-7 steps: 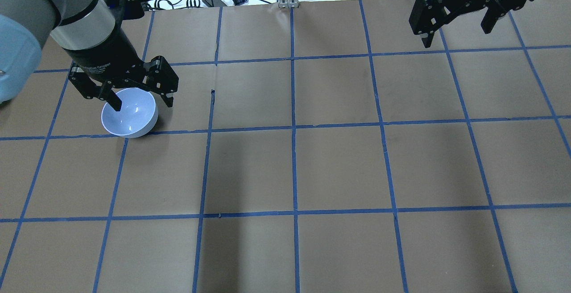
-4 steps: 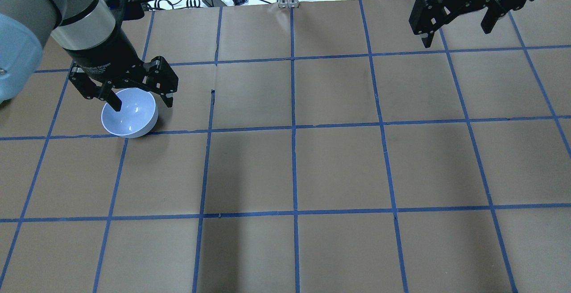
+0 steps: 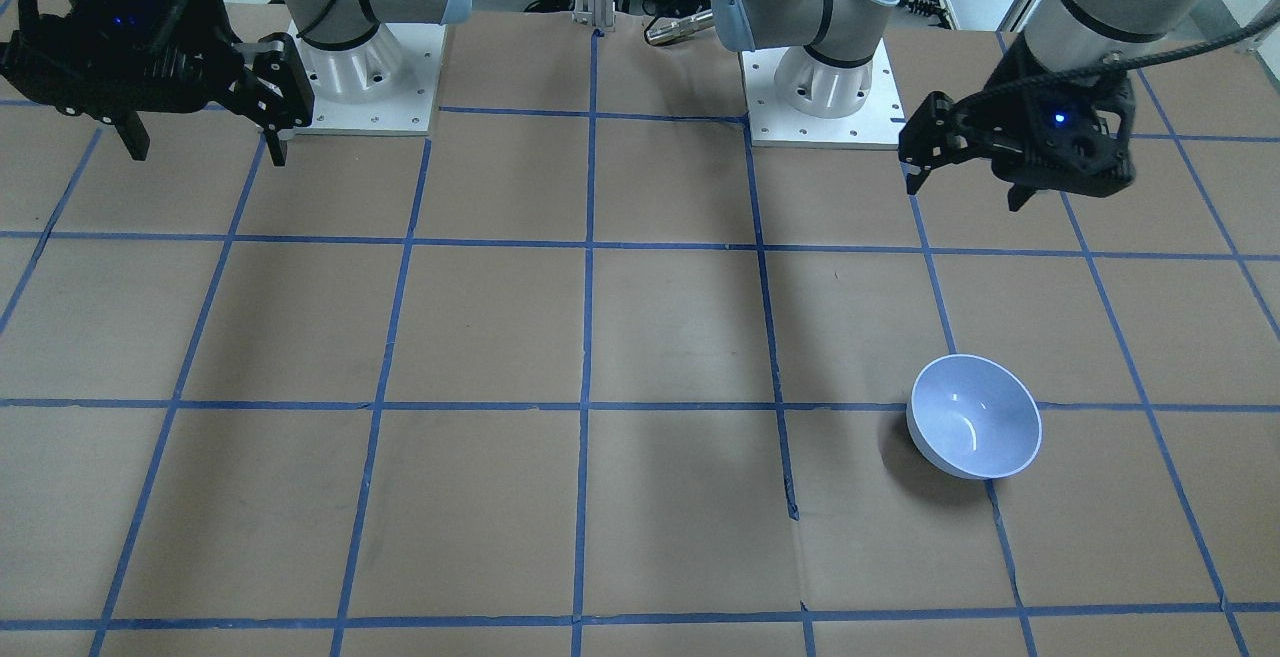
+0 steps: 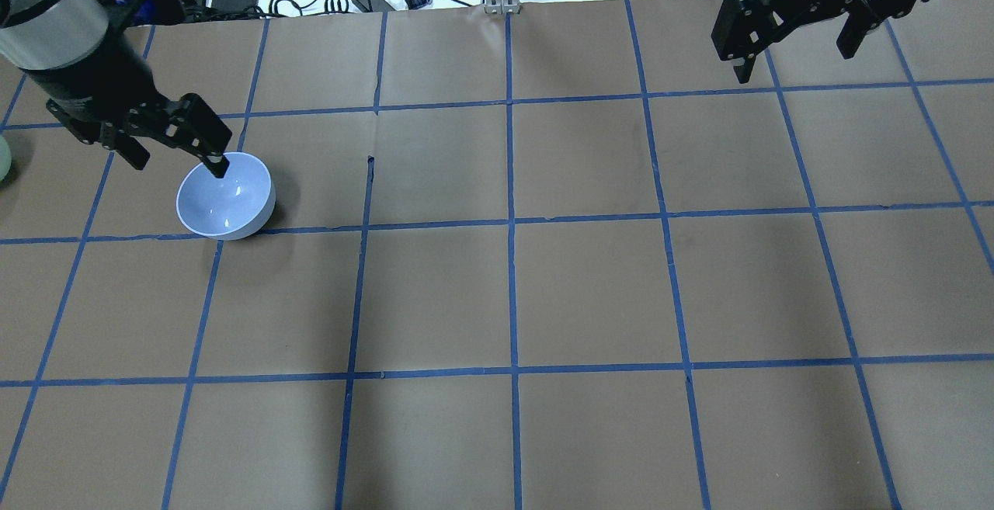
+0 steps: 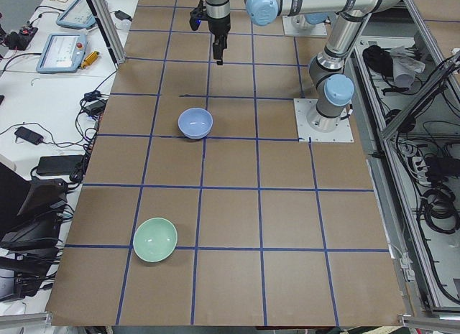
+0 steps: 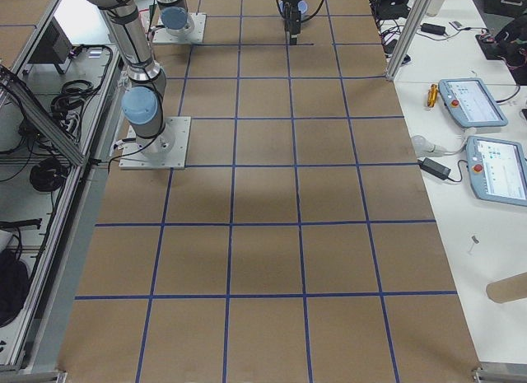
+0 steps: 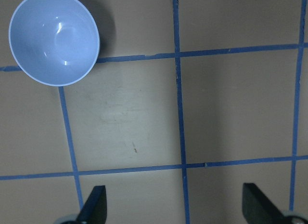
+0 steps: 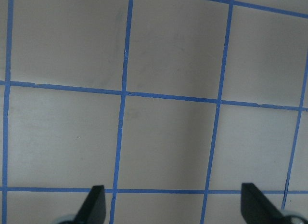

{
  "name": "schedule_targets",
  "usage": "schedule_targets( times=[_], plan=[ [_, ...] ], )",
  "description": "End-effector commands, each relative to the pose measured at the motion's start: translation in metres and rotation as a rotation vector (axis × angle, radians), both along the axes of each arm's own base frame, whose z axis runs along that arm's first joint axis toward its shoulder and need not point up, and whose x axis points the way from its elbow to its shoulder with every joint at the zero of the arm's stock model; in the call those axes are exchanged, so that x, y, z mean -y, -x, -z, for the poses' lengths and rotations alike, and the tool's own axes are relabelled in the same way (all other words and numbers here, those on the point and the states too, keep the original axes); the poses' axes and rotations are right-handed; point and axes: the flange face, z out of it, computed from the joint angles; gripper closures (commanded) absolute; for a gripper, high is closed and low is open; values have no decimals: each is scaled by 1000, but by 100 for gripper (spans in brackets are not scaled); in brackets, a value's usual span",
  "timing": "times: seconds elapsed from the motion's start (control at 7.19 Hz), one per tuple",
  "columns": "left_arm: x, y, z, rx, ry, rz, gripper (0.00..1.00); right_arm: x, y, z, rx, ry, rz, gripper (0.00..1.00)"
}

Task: Stack green bowl on blue bowl
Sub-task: 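Swing the left arm away from the blue bowl toward the green bowl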

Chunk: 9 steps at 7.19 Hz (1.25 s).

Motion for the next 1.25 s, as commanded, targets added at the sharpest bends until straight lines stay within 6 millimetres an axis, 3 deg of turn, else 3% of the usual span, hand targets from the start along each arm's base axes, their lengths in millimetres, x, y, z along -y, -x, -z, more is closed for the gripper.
schedule_targets(
  times=[0.0, 0.83, 1.11],
  plan=[
    [12, -82, 7, -3, 26, 153, 0, 0, 1, 0, 0, 0, 1, 0],
    [63, -307, 52, 19, 54, 446, 0, 0, 0, 0, 0, 0, 0, 0],
    [54, -381, 101, -12, 28, 460, 0, 0, 0, 0, 0, 0, 0, 0]
  ],
)
